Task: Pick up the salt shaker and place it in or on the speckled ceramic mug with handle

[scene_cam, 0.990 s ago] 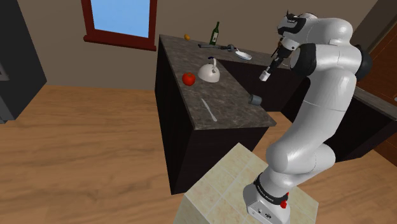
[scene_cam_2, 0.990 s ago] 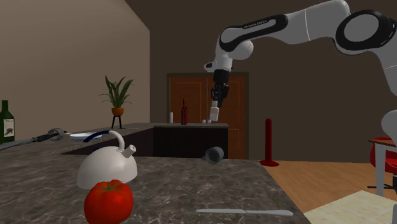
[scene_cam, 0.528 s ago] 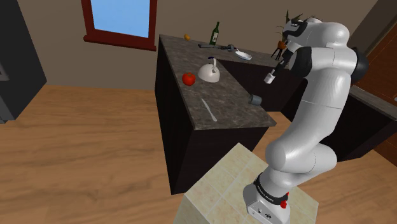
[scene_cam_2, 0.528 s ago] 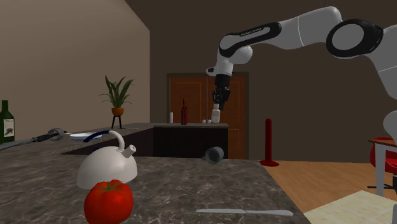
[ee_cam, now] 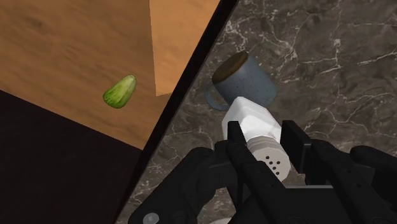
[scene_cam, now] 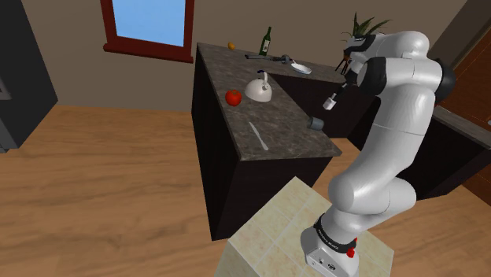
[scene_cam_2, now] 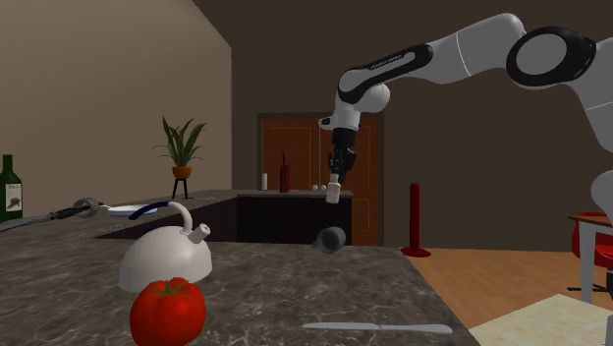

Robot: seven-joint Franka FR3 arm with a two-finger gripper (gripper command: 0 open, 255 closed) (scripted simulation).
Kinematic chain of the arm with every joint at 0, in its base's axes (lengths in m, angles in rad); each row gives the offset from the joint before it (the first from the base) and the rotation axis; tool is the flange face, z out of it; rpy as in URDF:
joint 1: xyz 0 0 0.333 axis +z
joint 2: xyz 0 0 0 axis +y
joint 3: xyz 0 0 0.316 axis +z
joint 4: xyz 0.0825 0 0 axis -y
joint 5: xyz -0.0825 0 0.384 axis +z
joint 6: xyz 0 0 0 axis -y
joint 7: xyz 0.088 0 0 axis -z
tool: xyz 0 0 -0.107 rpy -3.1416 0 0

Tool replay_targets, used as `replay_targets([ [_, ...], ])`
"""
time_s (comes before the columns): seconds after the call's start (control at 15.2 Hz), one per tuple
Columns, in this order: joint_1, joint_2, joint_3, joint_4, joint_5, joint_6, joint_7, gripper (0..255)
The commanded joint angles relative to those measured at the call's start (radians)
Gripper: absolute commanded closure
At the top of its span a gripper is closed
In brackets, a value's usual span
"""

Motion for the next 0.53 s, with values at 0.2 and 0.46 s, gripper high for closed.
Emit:
replay_targets([
  [0.2,0.004,0.006,0.003,-0.058,0.007,0.062,-0.013,255],
  [0.46,0.007,0.014,0.007,-0.102,0.015,0.112,-0.023,255],
])
